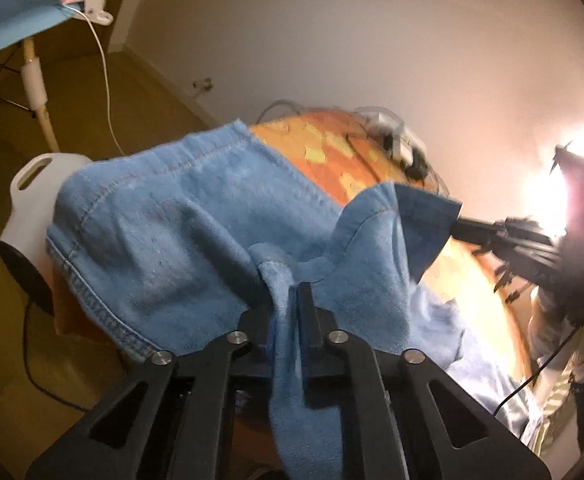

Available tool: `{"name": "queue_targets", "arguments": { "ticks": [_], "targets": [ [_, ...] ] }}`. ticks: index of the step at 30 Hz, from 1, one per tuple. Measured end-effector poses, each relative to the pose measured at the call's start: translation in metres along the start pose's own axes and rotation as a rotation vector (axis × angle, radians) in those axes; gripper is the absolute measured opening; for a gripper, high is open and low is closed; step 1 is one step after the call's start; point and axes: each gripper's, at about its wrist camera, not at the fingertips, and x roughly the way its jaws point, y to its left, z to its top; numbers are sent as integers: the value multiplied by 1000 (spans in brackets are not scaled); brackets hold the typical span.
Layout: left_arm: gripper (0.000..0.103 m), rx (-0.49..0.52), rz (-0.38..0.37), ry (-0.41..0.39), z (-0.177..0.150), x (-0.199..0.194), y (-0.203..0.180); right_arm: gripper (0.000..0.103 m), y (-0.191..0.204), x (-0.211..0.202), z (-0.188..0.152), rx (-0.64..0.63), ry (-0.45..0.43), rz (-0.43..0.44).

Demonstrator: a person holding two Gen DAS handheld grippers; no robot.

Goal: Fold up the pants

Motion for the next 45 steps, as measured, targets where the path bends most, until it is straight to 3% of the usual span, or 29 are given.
{"name": "queue_targets", "arguments": {
  "ticks": [6,8,14,18,20,22,23,24,25,29,36,45],
  "targets": [
    [3,-22,34,-196,5,-48,6,4,-6,-8,15,10,-49,-66],
    [3,-14,41,-213,9,-53,11,4,-5,-7,26,9,-64,-77],
    [6,-73,-42,-87,13,-35,25,4,19,2,43,-62,-70,-67],
    [28,-114,-76,12,13,-13,29,4,24,6,35,-74,-48,-60],
    [28,-129,-85,53,13,-3,29,4,23,5,32,-70,-40,-61],
    [24,-126,-83,61,12,2,29,4,20,2,29,-64,-37,-62],
    [16,-124,-82,60,12,5,28,4,18,1,29,-62,-38,-64],
    [0,-115,-101,62,12,7,27,4,17,-1,29,-61,-40,-67],
    [0,-103,-94,56,11,6,25,4,16,-3,29,-60,-42,-70],
    [1,-57,-93,-8,9,-10,15,4,15,-7,30,-66,-47,-83],
    [1,-54,-27,-227,20,-65,25,4,14,-9,51,-79,-85,-126],
    [1,-52,77,-302,16,-82,49,3,38,23,129,-131,-163,-140]
  ]
}}
